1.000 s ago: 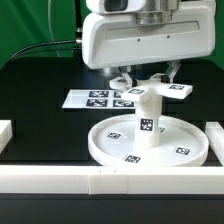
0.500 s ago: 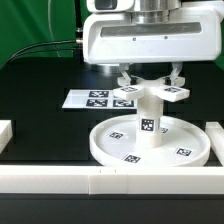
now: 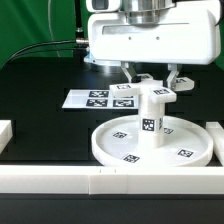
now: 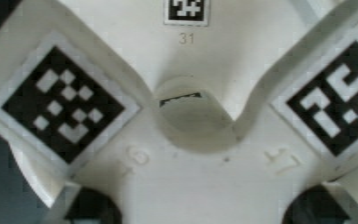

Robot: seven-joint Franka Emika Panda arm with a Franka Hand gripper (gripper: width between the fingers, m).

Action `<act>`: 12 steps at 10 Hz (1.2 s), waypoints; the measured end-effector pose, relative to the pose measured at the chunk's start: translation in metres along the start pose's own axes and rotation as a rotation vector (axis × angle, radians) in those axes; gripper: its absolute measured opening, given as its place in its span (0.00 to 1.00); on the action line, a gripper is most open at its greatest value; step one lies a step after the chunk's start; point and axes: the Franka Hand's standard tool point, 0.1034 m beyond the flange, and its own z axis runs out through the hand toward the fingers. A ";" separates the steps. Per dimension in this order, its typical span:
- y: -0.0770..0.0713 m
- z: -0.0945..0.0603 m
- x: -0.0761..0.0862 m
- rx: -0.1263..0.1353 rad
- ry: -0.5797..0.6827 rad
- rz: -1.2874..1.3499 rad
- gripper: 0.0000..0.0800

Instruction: Assemble round table

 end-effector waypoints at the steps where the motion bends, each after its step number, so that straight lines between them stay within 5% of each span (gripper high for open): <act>1: 0.000 0.000 0.000 0.010 -0.005 0.100 0.55; 8: -0.003 0.000 0.000 0.028 -0.013 0.544 0.55; 12: -0.006 0.000 0.004 0.120 -0.037 0.971 0.55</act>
Offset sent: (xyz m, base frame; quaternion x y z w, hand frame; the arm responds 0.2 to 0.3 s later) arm 0.0000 0.0000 0.0000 0.0000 0.0000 0.1938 0.9810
